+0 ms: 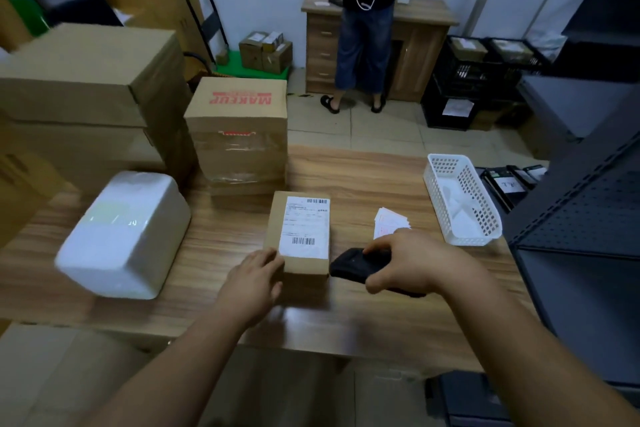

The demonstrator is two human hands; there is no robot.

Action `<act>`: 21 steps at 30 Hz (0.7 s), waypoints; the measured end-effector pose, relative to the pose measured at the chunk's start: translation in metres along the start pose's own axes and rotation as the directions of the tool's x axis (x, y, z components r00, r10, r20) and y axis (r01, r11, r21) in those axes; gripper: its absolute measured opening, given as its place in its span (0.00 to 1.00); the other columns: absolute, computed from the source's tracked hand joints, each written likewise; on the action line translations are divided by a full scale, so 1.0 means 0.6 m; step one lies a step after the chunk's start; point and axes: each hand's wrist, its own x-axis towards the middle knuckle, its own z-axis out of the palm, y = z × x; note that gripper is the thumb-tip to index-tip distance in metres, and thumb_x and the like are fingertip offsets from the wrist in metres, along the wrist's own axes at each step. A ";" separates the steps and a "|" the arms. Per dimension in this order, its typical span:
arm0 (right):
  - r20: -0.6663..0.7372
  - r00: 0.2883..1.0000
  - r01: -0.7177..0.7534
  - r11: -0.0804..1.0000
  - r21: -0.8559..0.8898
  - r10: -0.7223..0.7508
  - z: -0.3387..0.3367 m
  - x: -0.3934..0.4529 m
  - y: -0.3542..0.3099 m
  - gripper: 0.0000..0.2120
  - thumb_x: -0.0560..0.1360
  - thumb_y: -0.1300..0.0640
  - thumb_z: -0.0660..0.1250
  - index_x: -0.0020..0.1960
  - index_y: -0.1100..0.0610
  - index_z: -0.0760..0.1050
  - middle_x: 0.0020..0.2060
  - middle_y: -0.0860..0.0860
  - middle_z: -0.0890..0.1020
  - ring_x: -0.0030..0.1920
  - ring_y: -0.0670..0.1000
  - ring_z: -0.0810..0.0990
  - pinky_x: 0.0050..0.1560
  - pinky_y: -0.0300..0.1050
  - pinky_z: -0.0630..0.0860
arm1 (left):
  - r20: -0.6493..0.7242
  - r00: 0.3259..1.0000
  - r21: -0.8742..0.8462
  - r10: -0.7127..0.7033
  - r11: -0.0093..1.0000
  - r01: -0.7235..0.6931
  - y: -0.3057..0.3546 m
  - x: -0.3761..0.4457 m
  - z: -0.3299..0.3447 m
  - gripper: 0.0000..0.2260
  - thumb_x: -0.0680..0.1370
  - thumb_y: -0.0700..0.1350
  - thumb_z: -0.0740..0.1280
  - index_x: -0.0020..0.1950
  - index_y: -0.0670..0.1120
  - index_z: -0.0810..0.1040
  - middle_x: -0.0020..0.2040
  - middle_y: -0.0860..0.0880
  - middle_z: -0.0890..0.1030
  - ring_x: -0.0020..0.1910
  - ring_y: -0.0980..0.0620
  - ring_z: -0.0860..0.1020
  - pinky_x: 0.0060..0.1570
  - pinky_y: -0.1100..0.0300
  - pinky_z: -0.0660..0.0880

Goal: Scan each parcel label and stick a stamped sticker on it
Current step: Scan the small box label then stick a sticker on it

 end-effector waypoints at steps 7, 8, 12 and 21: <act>-0.038 0.998 -0.050 0.999 0.020 0.051 -0.028 -0.036 -0.042 0.29 0.65 0.43 0.73 0.66 0.38 0.74 0.54 0.46 0.76 0.49 0.45 0.75 0.51 0.46 0.80 | 0.022 1.000 -0.020 0.006 1.000 -0.005 0.003 0.001 -0.008 0.23 0.81 0.52 0.62 0.75 0.55 0.65 0.77 0.53 0.61 0.75 0.51 0.60 0.71 0.53 0.62; -0.048 0.997 -0.056 0.998 0.017 0.057 -0.032 -0.039 -0.042 0.29 0.65 0.43 0.73 0.66 0.38 0.74 0.54 0.46 0.76 0.49 0.45 0.75 0.51 0.46 0.80 | 0.031 1.000 -0.016 0.005 1.000 -0.005 0.004 0.003 -0.008 0.23 0.80 0.52 0.62 0.75 0.54 0.65 0.77 0.53 0.61 0.74 0.50 0.60 0.71 0.53 0.62; -0.057 0.997 -0.060 0.998 -0.002 0.060 -0.043 -0.040 -0.033 0.29 0.65 0.43 0.73 0.66 0.38 0.74 0.56 0.46 0.75 0.52 0.47 0.75 0.52 0.47 0.80 | 0.046 0.999 -0.026 -0.007 1.000 0.008 0.006 0.008 -0.010 0.22 0.79 0.52 0.62 0.73 0.53 0.69 0.76 0.52 0.63 0.73 0.50 0.63 0.70 0.53 0.64; -0.222 0.975 -0.038 0.999 -0.037 0.029 0.082 0.099 0.103 0.32 0.66 0.38 0.69 0.69 0.37 0.69 0.58 0.48 0.73 0.61 0.52 0.70 0.58 0.49 0.71 | 0.042 0.997 -0.006 -0.066 0.998 0.067 0.024 -0.001 -0.009 0.23 0.79 0.52 0.63 0.74 0.52 0.68 0.77 0.52 0.61 0.74 0.50 0.62 0.71 0.54 0.63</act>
